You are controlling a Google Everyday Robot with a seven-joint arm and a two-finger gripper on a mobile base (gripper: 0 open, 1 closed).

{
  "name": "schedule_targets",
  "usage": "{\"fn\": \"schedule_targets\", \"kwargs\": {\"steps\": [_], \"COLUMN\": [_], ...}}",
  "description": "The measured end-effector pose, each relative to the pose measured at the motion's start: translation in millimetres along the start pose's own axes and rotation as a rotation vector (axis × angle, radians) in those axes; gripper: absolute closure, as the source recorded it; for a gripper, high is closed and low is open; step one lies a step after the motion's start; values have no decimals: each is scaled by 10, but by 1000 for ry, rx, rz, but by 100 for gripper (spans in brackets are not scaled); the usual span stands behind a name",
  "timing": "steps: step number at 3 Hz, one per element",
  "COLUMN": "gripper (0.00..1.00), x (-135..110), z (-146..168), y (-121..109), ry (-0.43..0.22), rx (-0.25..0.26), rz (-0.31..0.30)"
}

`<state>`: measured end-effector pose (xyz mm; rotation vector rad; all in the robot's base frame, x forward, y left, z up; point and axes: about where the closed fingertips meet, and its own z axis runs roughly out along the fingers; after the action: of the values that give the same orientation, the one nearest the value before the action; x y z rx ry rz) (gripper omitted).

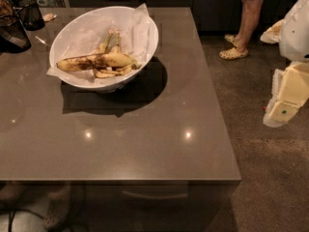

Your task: Pick banana from white bowl

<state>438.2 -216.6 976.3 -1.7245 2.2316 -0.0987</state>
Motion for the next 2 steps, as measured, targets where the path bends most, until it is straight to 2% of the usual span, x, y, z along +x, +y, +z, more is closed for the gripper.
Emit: {"fn": "schedule_targets", "kwargs": {"steps": [1, 2], "gripper": [0, 0], "x": [0, -77], "z": [0, 0], "y": [0, -67], "ry": [0, -6], "rx": [0, 6], "rz": [0, 28]}}
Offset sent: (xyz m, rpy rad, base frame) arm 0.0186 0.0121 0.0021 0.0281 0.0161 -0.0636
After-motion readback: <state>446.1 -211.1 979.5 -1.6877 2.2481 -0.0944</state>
